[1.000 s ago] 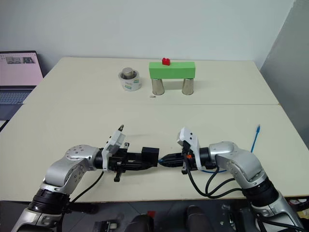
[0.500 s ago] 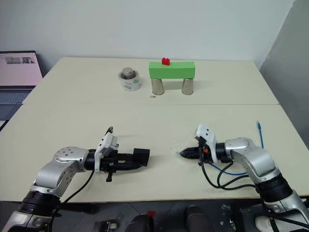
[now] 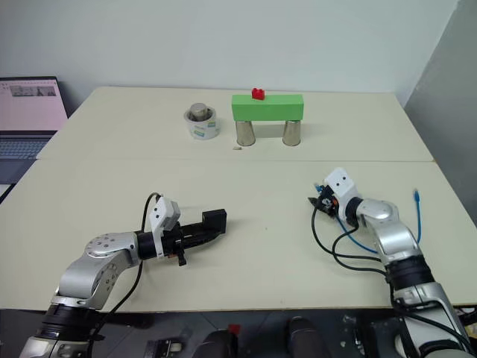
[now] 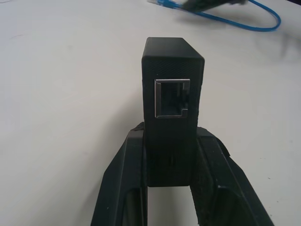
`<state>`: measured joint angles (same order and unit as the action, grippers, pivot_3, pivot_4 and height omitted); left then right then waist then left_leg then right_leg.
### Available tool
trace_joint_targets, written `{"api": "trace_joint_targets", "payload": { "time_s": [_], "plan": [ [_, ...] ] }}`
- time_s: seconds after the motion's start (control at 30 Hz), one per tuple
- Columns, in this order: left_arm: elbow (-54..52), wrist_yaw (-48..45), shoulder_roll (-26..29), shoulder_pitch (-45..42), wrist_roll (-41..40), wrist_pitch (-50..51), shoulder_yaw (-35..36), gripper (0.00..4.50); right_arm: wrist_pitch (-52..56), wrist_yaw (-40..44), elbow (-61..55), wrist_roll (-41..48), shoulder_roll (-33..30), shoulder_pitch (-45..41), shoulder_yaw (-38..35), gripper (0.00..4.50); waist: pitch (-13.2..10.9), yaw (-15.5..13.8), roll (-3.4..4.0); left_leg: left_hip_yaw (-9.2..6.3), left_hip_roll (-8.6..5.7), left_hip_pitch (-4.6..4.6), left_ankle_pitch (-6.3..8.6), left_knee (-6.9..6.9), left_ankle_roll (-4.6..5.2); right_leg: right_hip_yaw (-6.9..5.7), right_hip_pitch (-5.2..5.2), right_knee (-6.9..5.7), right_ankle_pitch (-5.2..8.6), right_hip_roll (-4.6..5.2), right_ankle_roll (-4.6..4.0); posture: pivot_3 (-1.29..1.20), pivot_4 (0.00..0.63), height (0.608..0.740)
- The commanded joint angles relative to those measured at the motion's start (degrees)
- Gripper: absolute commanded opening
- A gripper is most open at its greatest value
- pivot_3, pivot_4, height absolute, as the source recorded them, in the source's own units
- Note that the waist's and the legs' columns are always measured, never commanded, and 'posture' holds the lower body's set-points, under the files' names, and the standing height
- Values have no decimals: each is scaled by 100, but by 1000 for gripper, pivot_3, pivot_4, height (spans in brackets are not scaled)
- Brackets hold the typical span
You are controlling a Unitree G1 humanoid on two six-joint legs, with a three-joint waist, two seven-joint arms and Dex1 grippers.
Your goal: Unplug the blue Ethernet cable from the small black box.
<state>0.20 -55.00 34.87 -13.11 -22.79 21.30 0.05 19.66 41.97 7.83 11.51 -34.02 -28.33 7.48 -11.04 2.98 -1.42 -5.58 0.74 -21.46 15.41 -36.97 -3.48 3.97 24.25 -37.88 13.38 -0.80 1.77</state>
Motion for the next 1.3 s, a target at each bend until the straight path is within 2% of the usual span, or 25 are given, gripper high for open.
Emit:
{"api": "trace_joint_targets", "payload": {
  "time_s": [0.03,0.2,0.47,0.53,0.57,0.63,0.7,0.83,0.9,1.0,1.1,1.2,1.3],
  "plan": [
    [485,1095,-418,-215,510,-875,419,801,499,710,-1830,922,-217,389,-249,3538,0,-29,1,-3,-1,3,0,0,0,-1,-3,-1,0,1,0,0,150,740],
    [1913,2475,-878,-834,1322,-2215,636,801,828,357,-2519,839,133,361,18,3538,2,-20,-3,-10,3,21,-1,-4,-1,-7,-17,-9,-7,-5,8,0,150,740],
    [4707,3563,-1475,-2142,1557,-3560,918,801,1046,216,-2681,740,653,114,454,3538,3,-80,-5,-6,-6,31,-2,-5,-1,-4,-31,-3,-10,-1,13,0,150,740],
    [5196,3474,-1504,-2328,1464,-3744,993,1508,1056,221,-2665,727,668,87,472,3582,4,-110,-6,-9,-7,23,-3,-4,-2,-7,-24,-2,-11,2,13,0,150,740],
    [5306,3364,-1504,-2333,1469,-3834,964,1543,1063,222,-2666,717,667,82,474,3582,4,-107,-5,-10,-7,21,-3,-4,-1,-10,-21,-2,-11,2,13,0,150,740],
    [5327,3152,-1509,-2232,1492,-3965,915,2011,1087,213,-2690,700,659,94,466,3582,4,-99,-5,-8,-6,22,-2,-1,-1,-8,-22,-2,-10,2,13,0,150,740],
    [5252,3048,-1516,-2098,1457,-3985,943,2482,1111,200,-2732,692,646,129,448,3582,4,-97,-5,-7,-6,23,-2,-1,-1,-7,-21,-2,-10,2,13,0,150,740],
    [4265,2859,-1421,-1339,1302,-3495,971,3259,1224,141,-2902,732,600,272,374,3582,10,-52,3,2,-4,33,-2,3,-1,2,-25,-5,-10,2,12,0,150,740],
    [3169,2848,-1245,-709,1214,-3001,1015,3596,1292,71,-3012,770,561,387,282,3582,12,-1,5,7,-3,40,-2,3,-1,6,-27,-8,-9,2,11,0,150,740],
    [1548,2883,-936,131,1076,-2061,1097,3596,1364,-34,-3112,827,503,550,95,3582,13,92,5,14,8,47,-1,10,-1,12,-26,-10,-6,2,7,0,150,740],
    [254,2602,-276,800,898,-1317,1351,3596,1448,-47,-3203,943,265,805,-336,3582,12,97,4,12,14,45,-1,11,-1,9,-20,-13,-2,-5,2,0,150,740],
    [-249,2394,228,1014,711,-863,1626,3596,1501,92,-3180,1075,-62,1023,-799,3582,8,46,2,6,11,44,-1,10,-1,3,-21,-16,0,-8,0,0,150,740],
    [-407,2264,483,988,527,-592,1862,3596,1425,148,-2946,1070,-360,1167,-1191,3582,7,-21,3,5,6,46,-2,1,0,2,-28,-11,15,-7,-26,0,150,740]
  ]
}}
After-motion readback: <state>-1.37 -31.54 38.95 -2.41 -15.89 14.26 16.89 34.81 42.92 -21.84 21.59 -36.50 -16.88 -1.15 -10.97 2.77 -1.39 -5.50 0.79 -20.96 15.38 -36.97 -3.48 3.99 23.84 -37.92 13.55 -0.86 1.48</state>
